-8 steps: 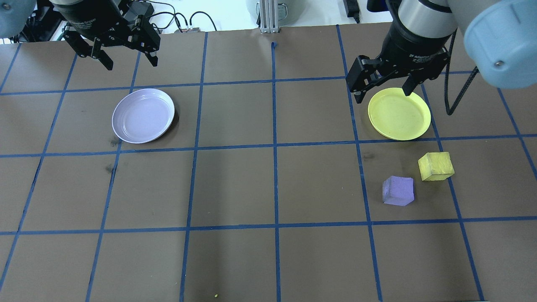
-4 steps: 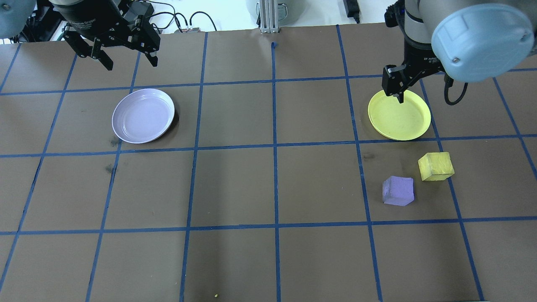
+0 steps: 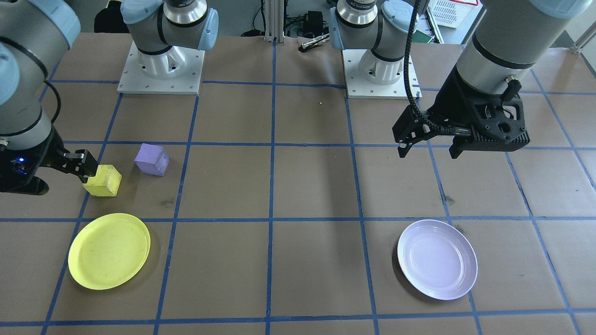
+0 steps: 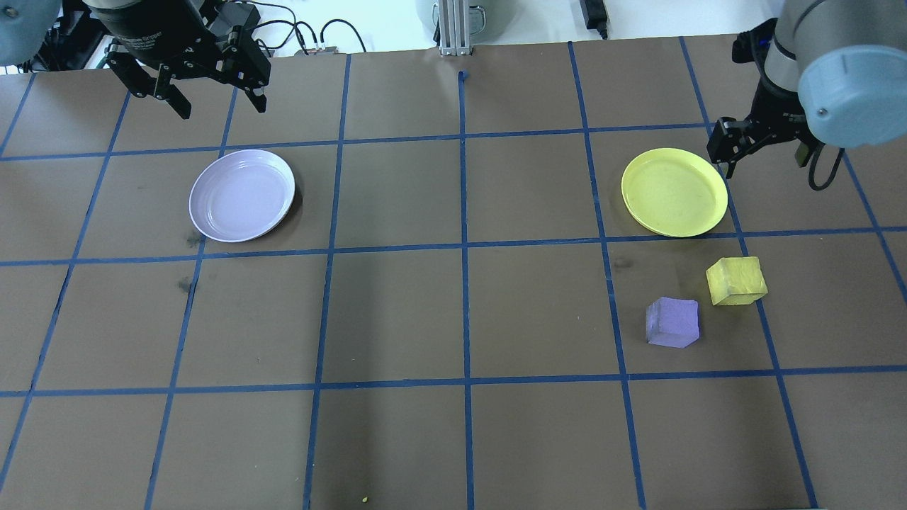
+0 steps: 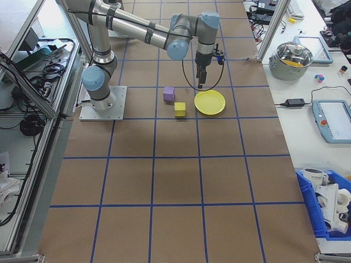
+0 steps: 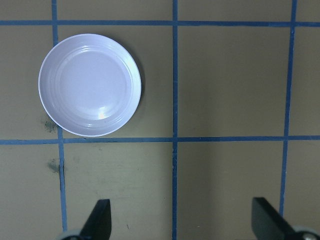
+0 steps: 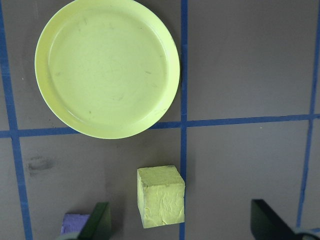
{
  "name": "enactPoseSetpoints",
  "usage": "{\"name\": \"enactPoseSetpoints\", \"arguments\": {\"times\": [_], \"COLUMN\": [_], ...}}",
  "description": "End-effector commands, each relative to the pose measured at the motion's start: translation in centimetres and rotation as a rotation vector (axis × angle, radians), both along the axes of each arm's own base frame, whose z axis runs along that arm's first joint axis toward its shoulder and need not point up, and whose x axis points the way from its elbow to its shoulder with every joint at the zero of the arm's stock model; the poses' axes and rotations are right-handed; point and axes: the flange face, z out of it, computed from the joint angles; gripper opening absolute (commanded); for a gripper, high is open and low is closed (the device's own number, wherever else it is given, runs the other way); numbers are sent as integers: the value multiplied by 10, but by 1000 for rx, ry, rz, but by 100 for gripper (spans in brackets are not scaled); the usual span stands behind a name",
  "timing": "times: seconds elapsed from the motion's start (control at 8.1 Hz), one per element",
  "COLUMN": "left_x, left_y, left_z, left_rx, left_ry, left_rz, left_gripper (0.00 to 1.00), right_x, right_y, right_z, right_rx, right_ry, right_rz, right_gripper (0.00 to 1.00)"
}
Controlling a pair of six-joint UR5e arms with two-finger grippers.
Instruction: Sort blocks by color into plates
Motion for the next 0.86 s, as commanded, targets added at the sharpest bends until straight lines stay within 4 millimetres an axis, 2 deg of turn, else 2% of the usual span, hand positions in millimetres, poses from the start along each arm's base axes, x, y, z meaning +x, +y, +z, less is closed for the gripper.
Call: {"name": "enactPoseSetpoints", "arguments": {"times": [0.0, 0.25, 0.74], "left_x": [0, 0, 0], "left_y": [0, 0, -1], "left_z": [0, 0, -2], "left_rx": [-4, -4, -1], "left_ry": [0, 0, 0], "left_rz": [0, 0, 0], "left_gripper": [100, 100, 100], "right_x": [-44, -48, -71], "right_y": [12, 12, 15], "right_z": [-67, -90, -138], "right_rx": [58, 136, 247], "right_ry": [-206, -232, -220], "right_rz": [-39, 149, 127], "right_gripper": [100, 100, 100]}}
